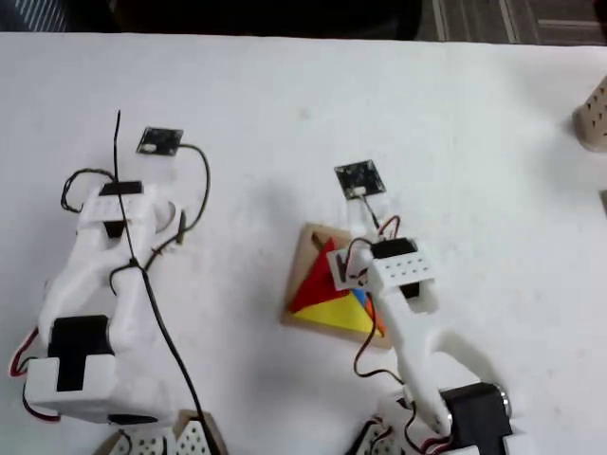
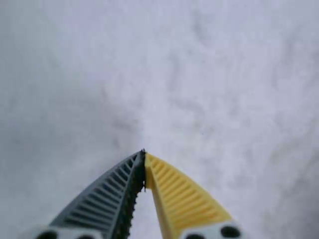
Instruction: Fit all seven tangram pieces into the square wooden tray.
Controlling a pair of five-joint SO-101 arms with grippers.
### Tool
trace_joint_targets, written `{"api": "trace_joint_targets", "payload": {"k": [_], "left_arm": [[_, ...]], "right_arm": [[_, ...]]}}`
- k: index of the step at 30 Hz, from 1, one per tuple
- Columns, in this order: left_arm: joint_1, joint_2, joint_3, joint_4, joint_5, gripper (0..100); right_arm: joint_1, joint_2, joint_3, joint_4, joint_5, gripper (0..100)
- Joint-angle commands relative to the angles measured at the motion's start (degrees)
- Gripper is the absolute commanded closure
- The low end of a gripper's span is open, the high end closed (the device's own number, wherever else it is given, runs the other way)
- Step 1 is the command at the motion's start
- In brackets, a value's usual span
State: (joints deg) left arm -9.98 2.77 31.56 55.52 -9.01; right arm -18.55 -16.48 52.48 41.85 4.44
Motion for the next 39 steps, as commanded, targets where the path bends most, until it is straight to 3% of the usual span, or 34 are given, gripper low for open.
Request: {"api": "trace_joint_targets", "payload": {"k": [1,14,19,22,31,39], "left_arm": [[-0.13,-2.77,0.0,-2.02,-0.62,98],[-0.13,-2.77,0.0,-2.02,-0.62,98],[-0.13,-2.77,0.0,-2.02,-0.62,98],[-0.13,-2.77,0.0,-2.02,-0.62,98],[-0.13,-2.77,0.0,-2.81,-0.62,98],[-0.13,-2.77,0.0,-2.81,-0.62,98]], "right_arm": [[-2.95,-1.19,-1.67,-1.19,-0.35,97.8],[-4.35,-1.89,-1.93,-4.35,0.09,97.8],[-2.51,-9.63,-3.43,6.99,0.09,98.1],[-6.11,-17.01,-1.14,13.23,0.0,98.1],[-24.31,-25.45,10.37,9.63,3.25,98.0],[-24.57,-25.45,13.89,4.88,3.78,98.0]]}}
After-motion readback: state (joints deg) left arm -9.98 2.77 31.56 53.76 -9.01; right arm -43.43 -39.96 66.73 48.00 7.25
